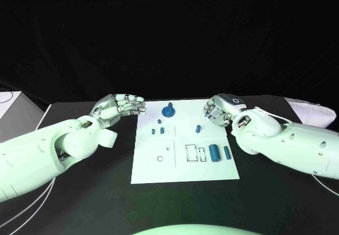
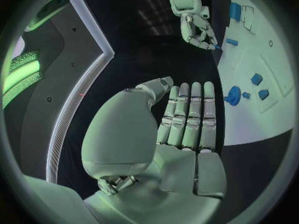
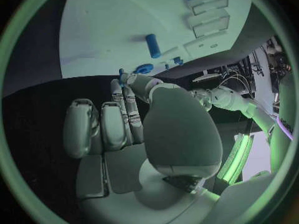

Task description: Assemble the parts on the task board

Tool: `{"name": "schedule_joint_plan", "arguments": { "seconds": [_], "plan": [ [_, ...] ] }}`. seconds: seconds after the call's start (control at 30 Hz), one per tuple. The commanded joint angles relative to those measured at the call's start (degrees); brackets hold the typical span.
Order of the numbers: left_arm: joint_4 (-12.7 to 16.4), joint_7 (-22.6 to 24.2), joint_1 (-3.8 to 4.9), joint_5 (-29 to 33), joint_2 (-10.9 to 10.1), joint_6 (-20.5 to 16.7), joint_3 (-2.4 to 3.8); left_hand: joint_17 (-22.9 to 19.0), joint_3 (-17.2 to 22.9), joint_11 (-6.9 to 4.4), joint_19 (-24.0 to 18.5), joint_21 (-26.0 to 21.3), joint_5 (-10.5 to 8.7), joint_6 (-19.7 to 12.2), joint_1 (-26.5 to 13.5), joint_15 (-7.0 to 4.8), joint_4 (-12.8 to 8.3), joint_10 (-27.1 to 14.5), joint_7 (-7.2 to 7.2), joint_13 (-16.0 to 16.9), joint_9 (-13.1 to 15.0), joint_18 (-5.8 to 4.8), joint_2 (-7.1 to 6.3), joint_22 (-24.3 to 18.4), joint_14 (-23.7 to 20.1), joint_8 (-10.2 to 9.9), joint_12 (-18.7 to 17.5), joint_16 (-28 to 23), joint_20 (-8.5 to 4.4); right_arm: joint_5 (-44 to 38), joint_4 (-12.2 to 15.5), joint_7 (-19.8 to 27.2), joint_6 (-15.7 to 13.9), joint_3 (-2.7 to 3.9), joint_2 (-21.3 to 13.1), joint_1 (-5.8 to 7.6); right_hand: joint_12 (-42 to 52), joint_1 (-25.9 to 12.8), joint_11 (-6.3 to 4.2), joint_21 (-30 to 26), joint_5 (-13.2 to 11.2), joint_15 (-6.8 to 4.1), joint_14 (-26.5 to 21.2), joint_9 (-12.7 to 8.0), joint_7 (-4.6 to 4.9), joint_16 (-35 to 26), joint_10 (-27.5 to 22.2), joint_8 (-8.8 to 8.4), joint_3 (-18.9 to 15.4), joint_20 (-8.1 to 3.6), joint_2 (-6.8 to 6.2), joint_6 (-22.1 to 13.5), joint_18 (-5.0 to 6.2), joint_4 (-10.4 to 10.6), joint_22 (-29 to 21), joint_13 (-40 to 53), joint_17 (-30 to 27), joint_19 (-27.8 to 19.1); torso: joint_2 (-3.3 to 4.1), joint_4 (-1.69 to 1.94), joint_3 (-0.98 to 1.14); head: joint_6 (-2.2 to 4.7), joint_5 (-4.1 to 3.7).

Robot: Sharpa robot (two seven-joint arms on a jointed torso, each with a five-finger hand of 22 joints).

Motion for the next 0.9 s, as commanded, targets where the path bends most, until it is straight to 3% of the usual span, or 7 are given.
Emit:
{"name": "schedule_joint_plan", "arguments": {
  "seconds": [0.03, 0.17, 0.33, 0.5, 0.63, 0.9],
  "plan": [
    [0.3, 0.2, -0.30, 0.8, 0.1, 0.0, 0.05, 0.0, -0.1, 0.03, 0.4, -0.2, 0.17, 0.0, -0.3, 0.14, -0.1, -0.4, 0.19, 0.0, -0.1, 0.64, 0.29, 0.0, 0.1, -0.1, -0.1, -0.2, -0.09, 2.4, 2.5, 1.3, -1.3, 0.04, -0.2, -0.11, 0.2, 0.0, -2.78, 0.2, 0.3, -0.43, 1.9, 0.1, 0.01, 0.3, 3.3, 0.23, 0.2, 0.15, 0.33, 0.5, -0.69, -0.1, 0.1, 1.6, 0.0, 0.4, 0.03, -0.07, 0.09, 0.07, 0.33],
    [0.6, 0.3, -0.79, 0.9, 0.2, -0.2, 0.06, 0.0, -0.1, 0.03, 0.4, -0.2, 0.17, 0.0, -0.3, 0.14, -0.1, -0.4, 0.19, 0.0, -0.1, 0.64, 0.29, 0.0, 0.1, -0.1, -0.1, -0.2, -0.09, 2.8, 6.2, 1.9, -0.6, -0.09, 0.5, -0.73, 0.2, 0.0, -2.78, 0.0, 0.3, -0.43, 1.9, 0.1, 0.01, 0.2, 3.3, 0.23, 0.2, 0.15, 0.34, 0.5, -0.65, -0.1, -0.1, 1.6, -0.1, 0.3, -0.05, -0.05, 0.08, -0.02, 0.73],
    [0.9, 0.4, -1.05, 1.0, 0.3, -0.4, 0.07, 0.0, -0.1, 0.03, 0.4, -0.2, 0.17, 0.0, -0.3, 0.14, -0.1, -0.4, 0.19, 0.0, -0.1, 0.64, 0.29, 0.0, 0.1, -0.1, -0.1, -0.2, -0.09, 1.8, 8.3, 2.1, 0.9, -0.68, 2.1, -1.52, 0.1, 0.0, -2.75, -0.1, 0.3, -0.42, 1.9, 0.1, 0.04, 0.2, 3.2, 0.21, 0.3, 0.15, 0.39, 0.5, -0.61, -0.1, -0.2, 1.6, -0.2, 0.3, -0.01, 0.09, 0.00, -0.06, 1.14],
    [1.7, 0.2, -1.28, 1.0, 0.4, -0.8, 0.08, 0.1, -0.2, 0.04, 0.5, -0.4, 0.19, 0.0, -0.3, 0.16, -0.1, -0.4, 0.20, 0.0, -0.1, 0.63, 0.34, -0.2, 0.1, -0.1, 0.0, -0.4, -0.08, 1.1, 8.1, 2.2, 2.5, -1.41, 4.5, -1.90, 0.0, -0.1, -2.74, -0.3, 0.3, -0.42, 1.9, 0.1, 0.05, 0.1, 3.2, 0.21, 0.3, 0.15, 0.41, 0.4, -0.58, -0.1, -0.4, 1.6, -0.4, 0.2, -0.01, 0.06, -0.05, -0.37, 1.59],
    [2.1, -0.4, -1.39, 1.0, 0.6, -1.3, 0.09, 0.1, -0.2, 0.08, 0.6, -0.5, 0.18, 0.0, -0.4, 0.19, 0.0, -0.5, 0.27, 0.0, -0.1, 0.63, 0.35, -0.3, 0.1, -0.2, 0.0, -0.5, -0.06, -0.2, 7.9, 0.8, 4.2, -1.70, 5.9, -2.57, -0.1, -0.1, -2.71, -0.4, 0.3, -0.40, 1.8, 0.1, 0.09, 0.0, 3.2, 0.19, 0.4, 0.15, 0.45, 0.4, -0.53, -0.1, -0.5, 1.6, -0.6, 0.1, 0.03, 0.30, -0.17, -0.61, 1.33],
    [2.3, -0.6, -1.45, 1.1, 0.6, -2.2, 0.10, 0.1, -0.2, 0.11, 0.6, -0.6, 0.18, -0.1, -0.5, 0.20, 0.1, -0.5, 0.31, 0.0, -0.1, 0.62, 0.32, -0.4, 0.1, -0.2, 0.0, -0.6, -0.05, -1.7, 7.2, -1.3, 5.5, -1.97, 8.3, -4.43, -0.1, -0.1, -2.69, -0.5, 0.3, -0.39, 1.8, 0.1, 0.11, -0.1, 3.1, 0.18, 0.4, 0.16, 0.49, 0.3, -0.53, -0.1, -0.6, 1.6, -0.7, 0.1, 0.15, 0.29, -0.04, -0.90, 1.84]
  ]
}}
